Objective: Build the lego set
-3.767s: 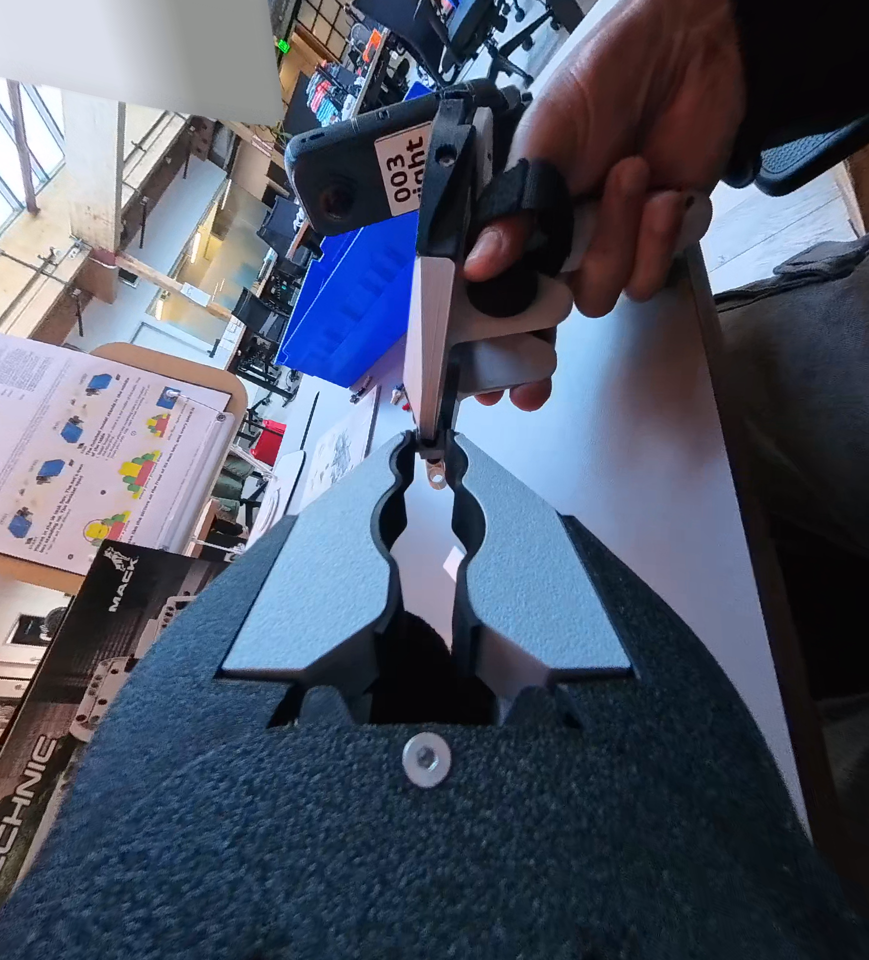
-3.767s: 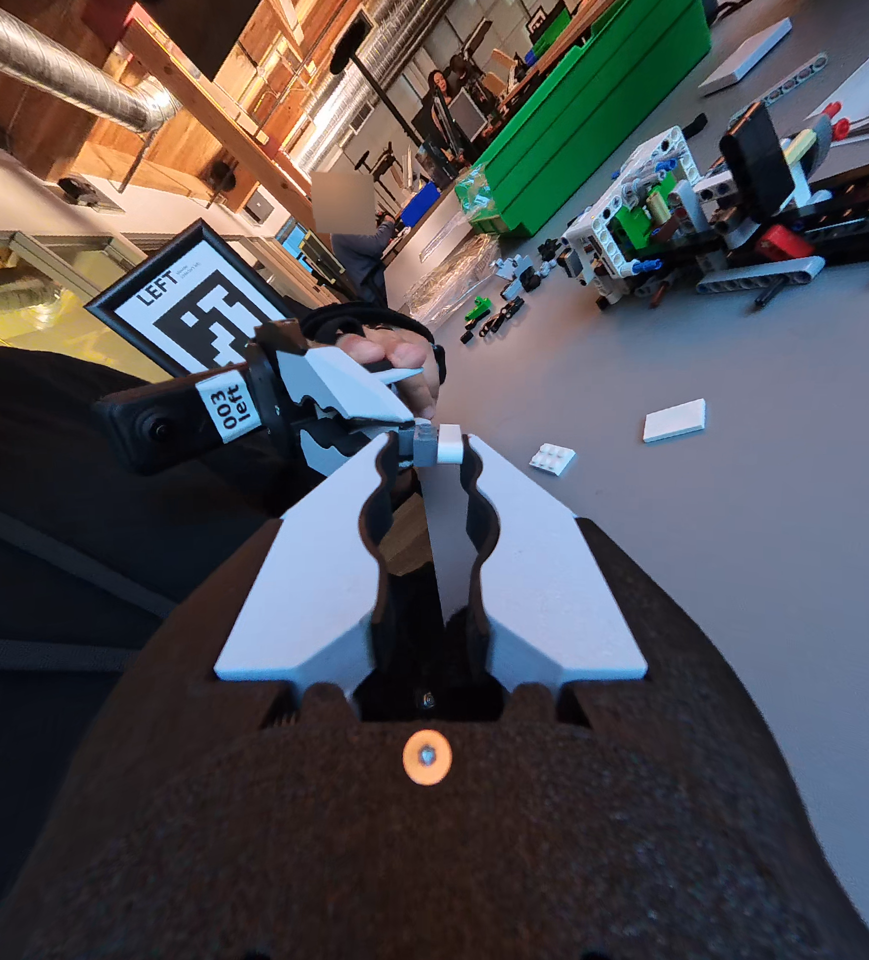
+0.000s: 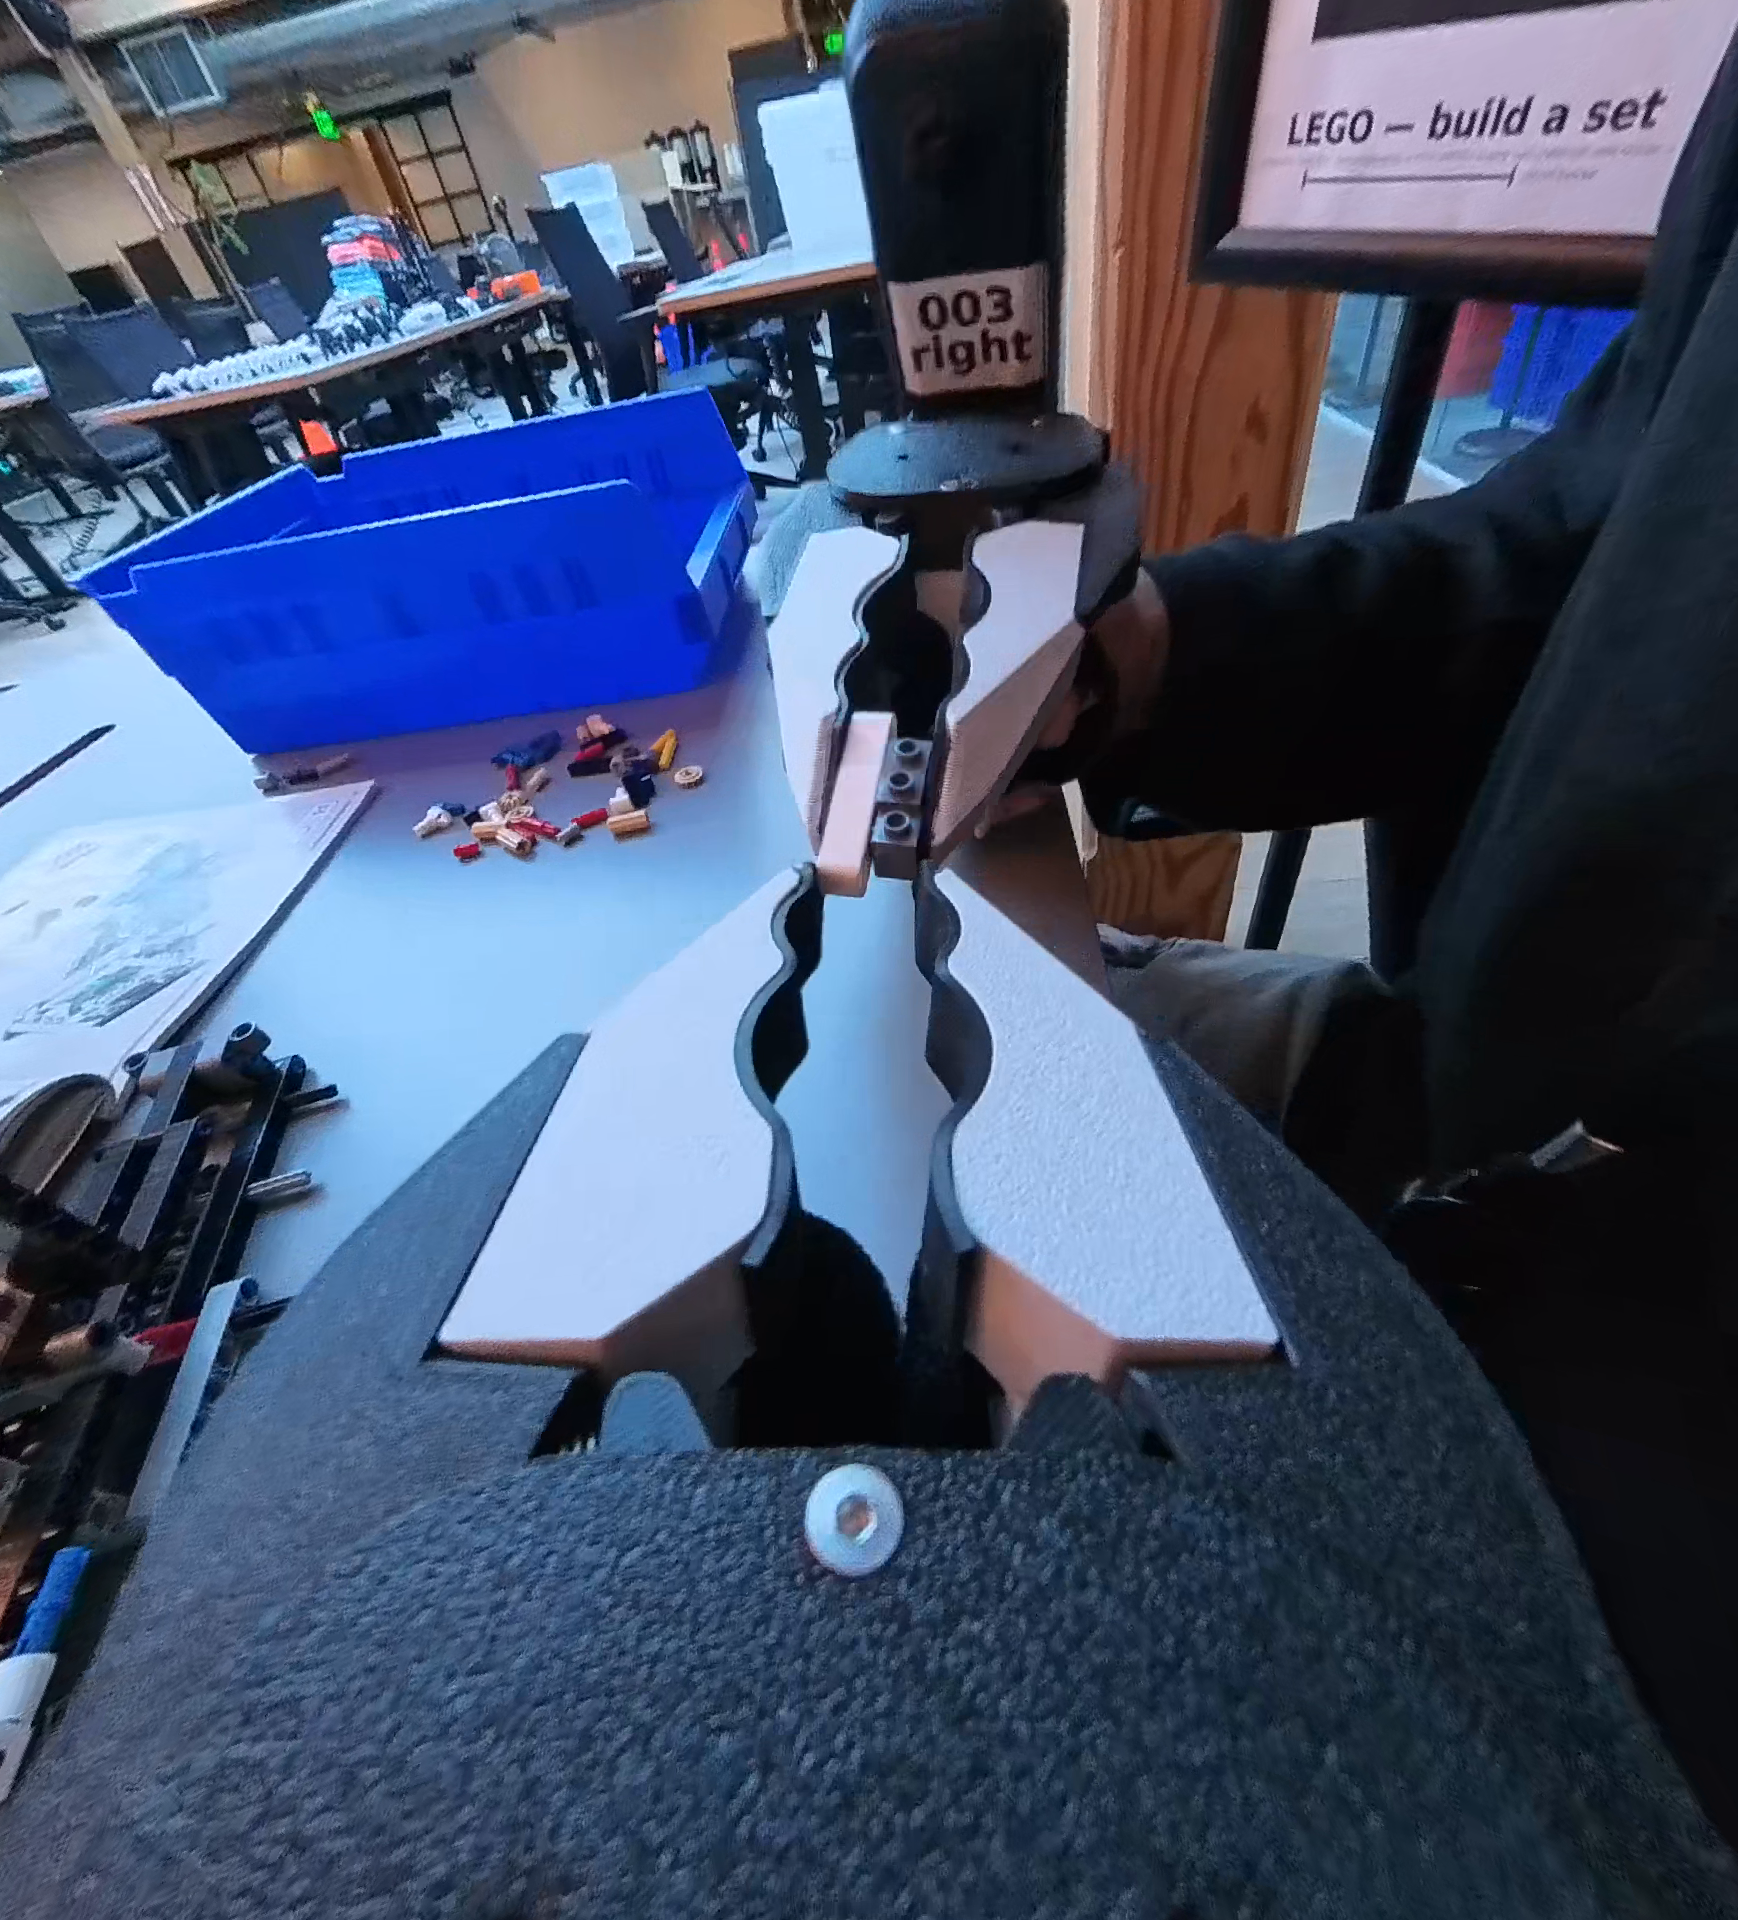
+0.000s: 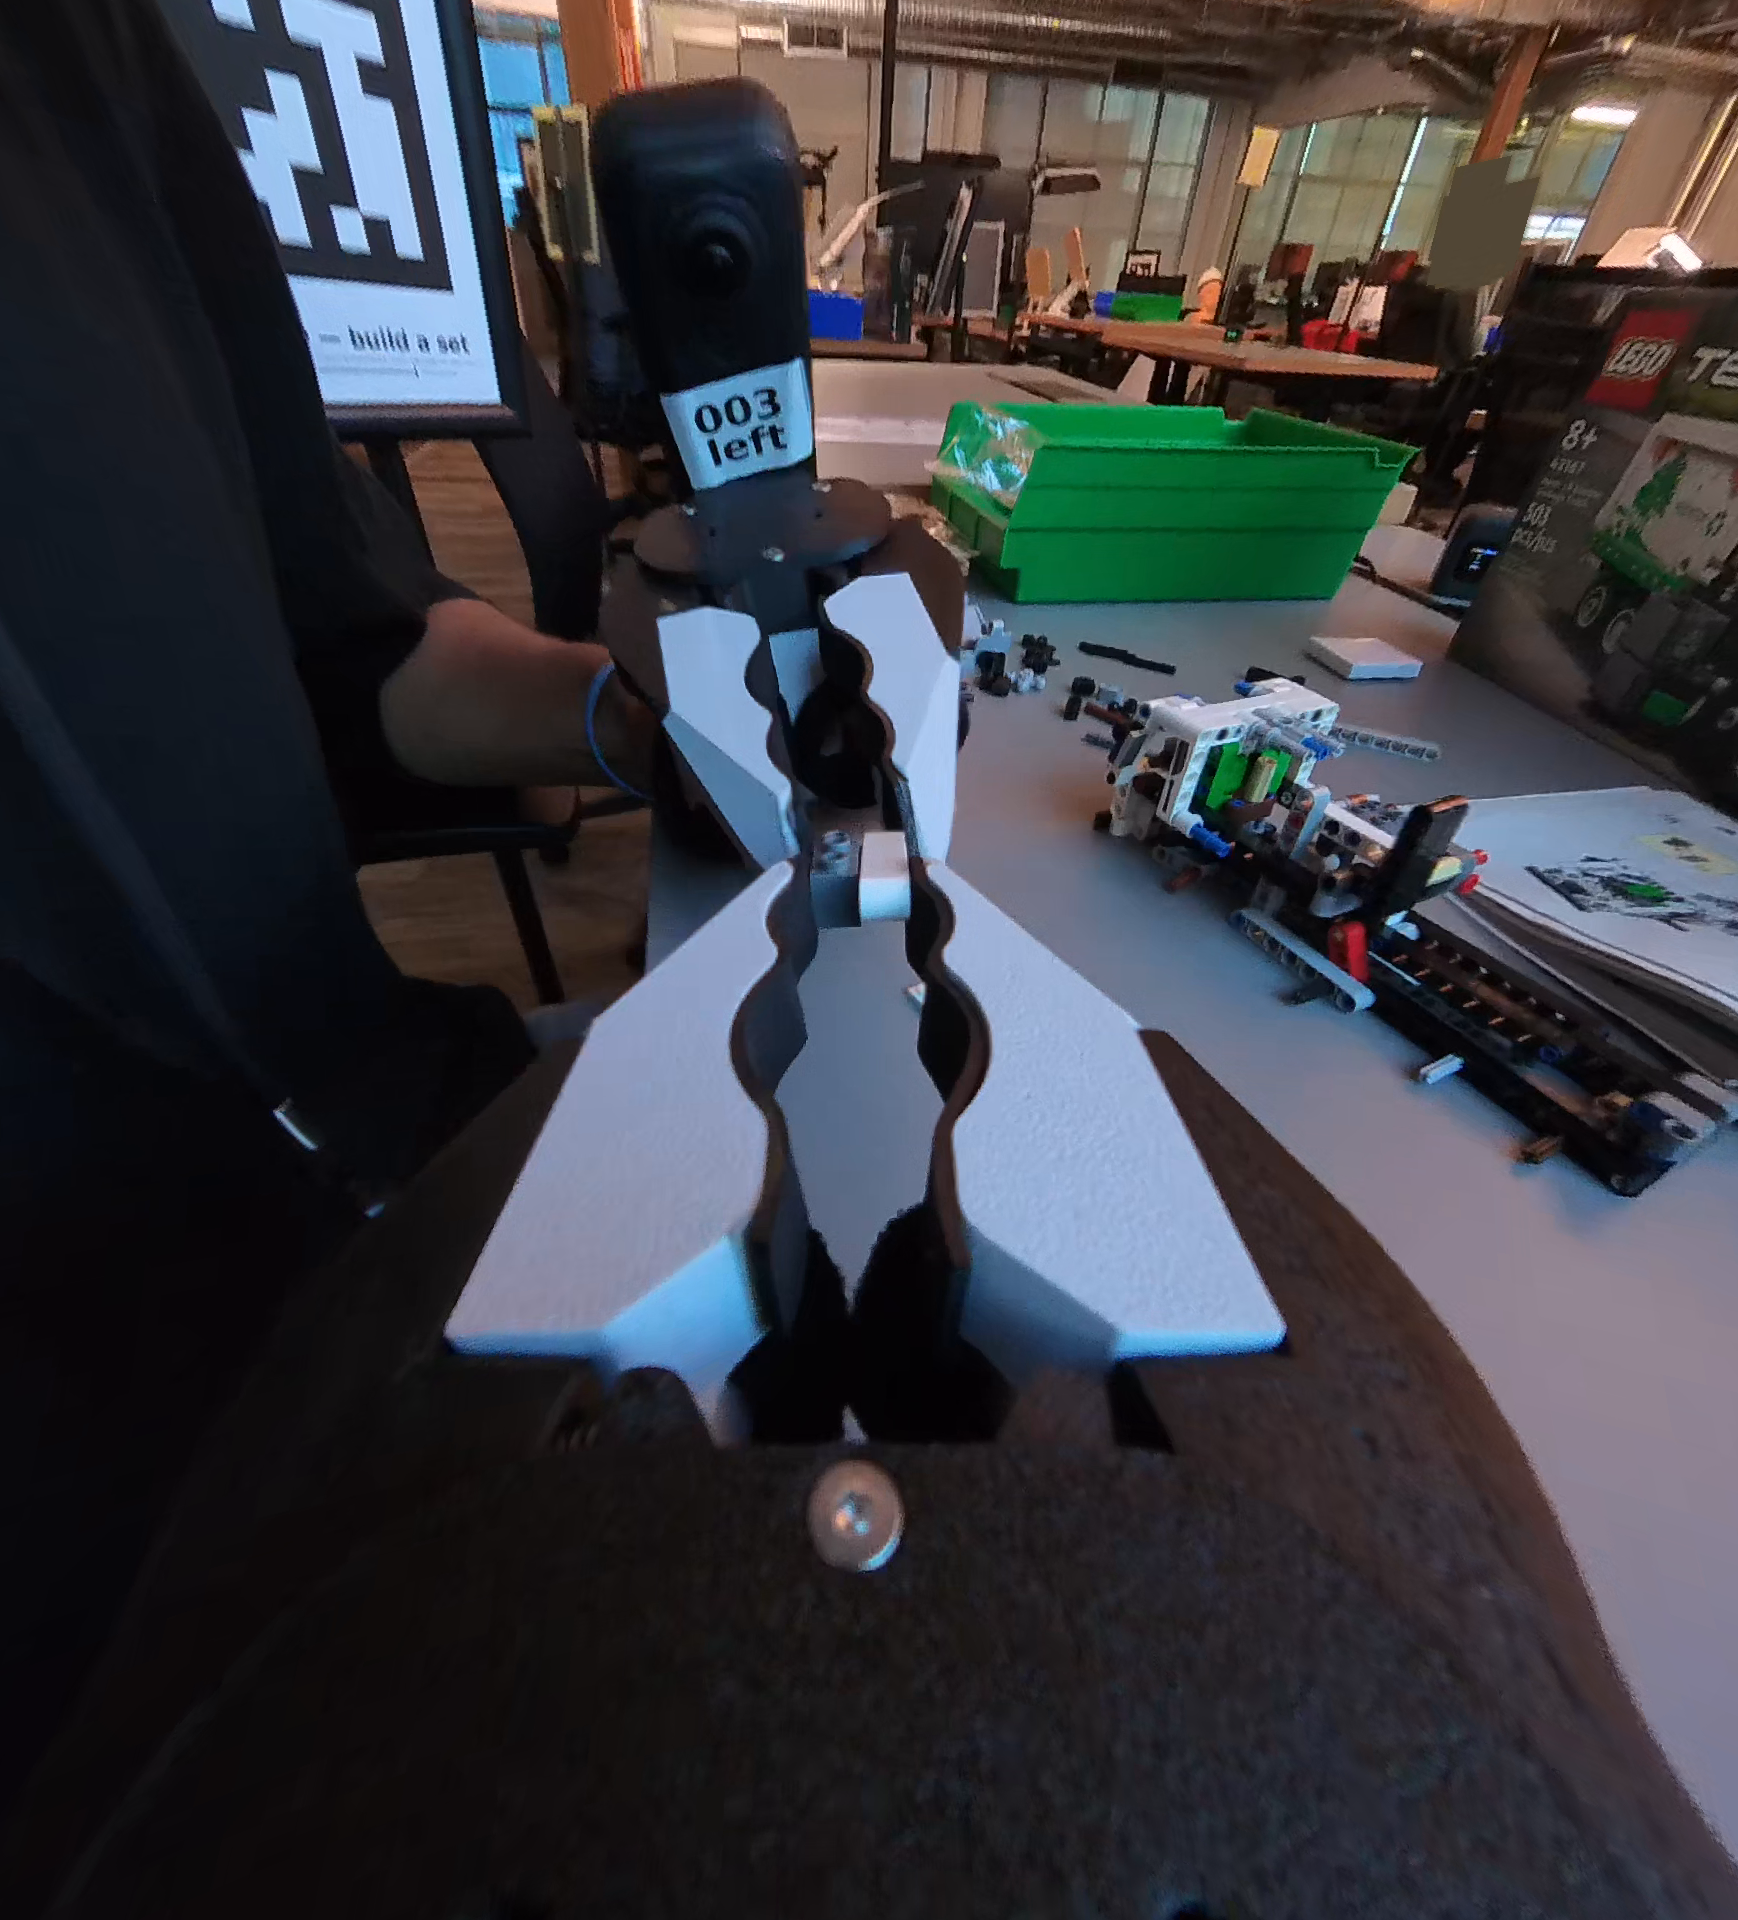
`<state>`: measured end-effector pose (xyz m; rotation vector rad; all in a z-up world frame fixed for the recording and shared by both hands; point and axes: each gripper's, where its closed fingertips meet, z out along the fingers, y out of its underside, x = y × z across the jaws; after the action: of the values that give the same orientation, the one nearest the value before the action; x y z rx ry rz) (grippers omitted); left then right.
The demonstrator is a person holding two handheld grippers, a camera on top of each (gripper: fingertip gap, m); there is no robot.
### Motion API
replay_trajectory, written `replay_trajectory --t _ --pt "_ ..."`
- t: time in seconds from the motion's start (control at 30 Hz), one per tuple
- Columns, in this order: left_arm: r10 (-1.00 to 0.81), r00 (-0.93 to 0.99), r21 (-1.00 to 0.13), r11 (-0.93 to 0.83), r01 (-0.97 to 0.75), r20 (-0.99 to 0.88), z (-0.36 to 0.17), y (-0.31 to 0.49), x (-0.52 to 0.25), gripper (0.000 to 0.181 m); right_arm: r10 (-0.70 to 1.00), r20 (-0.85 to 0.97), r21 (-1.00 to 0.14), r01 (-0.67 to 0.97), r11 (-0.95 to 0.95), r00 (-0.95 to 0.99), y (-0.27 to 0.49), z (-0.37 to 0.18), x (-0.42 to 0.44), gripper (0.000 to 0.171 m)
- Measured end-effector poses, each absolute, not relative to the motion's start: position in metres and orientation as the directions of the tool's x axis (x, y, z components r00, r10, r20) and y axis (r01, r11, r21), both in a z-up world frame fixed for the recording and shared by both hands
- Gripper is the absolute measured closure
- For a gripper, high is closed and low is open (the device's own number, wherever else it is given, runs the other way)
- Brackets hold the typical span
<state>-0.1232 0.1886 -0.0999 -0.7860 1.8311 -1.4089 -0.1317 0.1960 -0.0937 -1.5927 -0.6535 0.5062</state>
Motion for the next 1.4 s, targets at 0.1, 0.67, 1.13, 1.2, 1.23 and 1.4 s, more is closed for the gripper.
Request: replay_trajectory --t 0.1,0.67,1.13,1.2,1.23,1.4 --pt "-0.795 -0.588 -0.975 0.216 -0.045 -0.149 -0.098 0.186 -0.124 0.165 0.684 0.029 -0.993 0.099 -0.063 0.729 0.193 -0.092 -0.133 0.155" --pt "-0.764 -0.634 -0.983 0.181 -0.034 -0.119 -0.095 0.184 -0.129 0.166 0.694 0.037 -0.984 0.149 -0.101 0.719 0.190 -0.097 -0.134 0.155" --pt "-0.792 -0.601 -0.986 -0.001 -0.169 0.104 -0.090 0.202 -0.119 0.166 0.630 -0.175 -0.969 -0.019 -0.246 0.757 0.207 -0.094 -0.122 0.152" --pt "-0.745 -0.612 -0.957 -0.128 -0.259 0.265 -0.087 0.203 -0.118 0.165 0.624 -0.292 -0.943 -0.110 -0.313 0.725 0.209 -0.090 -0.121 0.154" --pt "-0.710 -0.622 -0.939 -0.177 -0.294 0.329 -0.085 0.202 -0.120 0.166 0.632 -0.363 -0.921 -0.162 -0.353 0.684 0.208 -0.088 -0.123 0.156" --pt "-0.652 -0.648 -0.916 -0.226 -0.331 0.395 -0.082 0.200 -0.127 0.174 0.624 -0.662 -0.749 -0.387 -0.538 0.415 0.201 -0.082 -0.132 0.156"
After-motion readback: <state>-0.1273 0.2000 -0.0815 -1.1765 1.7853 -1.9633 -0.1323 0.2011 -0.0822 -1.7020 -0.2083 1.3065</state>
